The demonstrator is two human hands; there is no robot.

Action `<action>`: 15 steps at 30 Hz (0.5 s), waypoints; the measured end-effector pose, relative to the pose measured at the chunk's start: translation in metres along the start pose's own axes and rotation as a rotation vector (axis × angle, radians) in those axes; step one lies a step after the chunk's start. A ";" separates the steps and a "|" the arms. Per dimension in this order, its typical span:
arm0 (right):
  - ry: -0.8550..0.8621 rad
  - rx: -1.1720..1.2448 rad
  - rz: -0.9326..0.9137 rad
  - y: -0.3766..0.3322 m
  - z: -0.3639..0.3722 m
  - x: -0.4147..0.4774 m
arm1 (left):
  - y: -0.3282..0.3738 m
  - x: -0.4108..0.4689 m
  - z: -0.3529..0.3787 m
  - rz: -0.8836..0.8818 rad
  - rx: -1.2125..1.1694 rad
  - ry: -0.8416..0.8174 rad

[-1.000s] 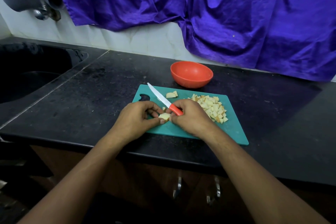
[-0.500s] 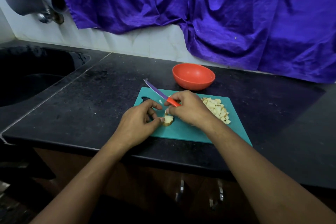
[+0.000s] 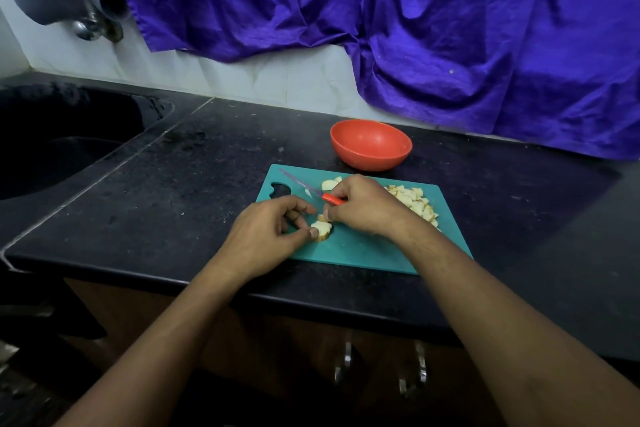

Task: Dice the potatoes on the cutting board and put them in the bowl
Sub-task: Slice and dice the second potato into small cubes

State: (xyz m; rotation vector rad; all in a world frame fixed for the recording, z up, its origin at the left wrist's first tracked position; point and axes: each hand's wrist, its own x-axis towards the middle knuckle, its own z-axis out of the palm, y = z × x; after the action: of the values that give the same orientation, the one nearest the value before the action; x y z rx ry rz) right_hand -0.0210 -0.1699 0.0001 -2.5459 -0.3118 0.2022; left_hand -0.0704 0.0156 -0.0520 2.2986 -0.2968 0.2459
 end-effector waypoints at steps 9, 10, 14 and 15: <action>-0.041 0.061 -0.015 0.004 -0.001 -0.002 | 0.000 0.000 -0.003 0.024 0.083 -0.058; -0.036 0.051 -0.016 0.004 -0.001 -0.003 | 0.000 0.001 -0.002 0.032 0.086 -0.058; -0.018 -0.013 -0.029 0.001 0.000 -0.002 | -0.003 0.002 -0.001 0.062 0.103 -0.048; -0.007 -0.037 -0.042 0.001 0.000 -0.001 | -0.004 0.002 0.000 0.072 0.111 -0.046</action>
State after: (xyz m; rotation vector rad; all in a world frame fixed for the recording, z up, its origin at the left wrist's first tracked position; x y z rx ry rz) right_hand -0.0220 -0.1710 -0.0004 -2.5734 -0.3747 0.1910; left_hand -0.0670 0.0181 -0.0544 2.4085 -0.3984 0.2518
